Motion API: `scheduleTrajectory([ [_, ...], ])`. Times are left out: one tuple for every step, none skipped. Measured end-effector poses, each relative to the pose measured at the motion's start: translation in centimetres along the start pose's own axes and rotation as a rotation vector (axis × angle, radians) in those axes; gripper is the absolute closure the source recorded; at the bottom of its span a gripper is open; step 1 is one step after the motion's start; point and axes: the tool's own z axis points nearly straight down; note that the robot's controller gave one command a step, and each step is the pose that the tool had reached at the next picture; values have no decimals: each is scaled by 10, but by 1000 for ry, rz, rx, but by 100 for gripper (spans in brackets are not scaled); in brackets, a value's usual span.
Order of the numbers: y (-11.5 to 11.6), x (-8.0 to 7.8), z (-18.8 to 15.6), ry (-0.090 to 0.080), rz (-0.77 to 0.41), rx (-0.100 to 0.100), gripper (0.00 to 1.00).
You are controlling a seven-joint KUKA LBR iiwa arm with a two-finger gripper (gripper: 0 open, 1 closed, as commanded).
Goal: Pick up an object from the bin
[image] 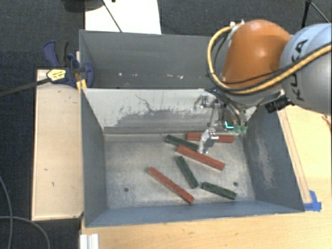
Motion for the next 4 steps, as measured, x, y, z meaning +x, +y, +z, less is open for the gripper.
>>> scheduleTrajectory([
  [0, -2, -4, -8, 1, -1, 0],
  [6, 11, 43, -14, 34, -1, 0],
  [9, 33, 108, -9, 92, -1, 0],
  [8, 36, 119, -2, 95, -1, 0],
])
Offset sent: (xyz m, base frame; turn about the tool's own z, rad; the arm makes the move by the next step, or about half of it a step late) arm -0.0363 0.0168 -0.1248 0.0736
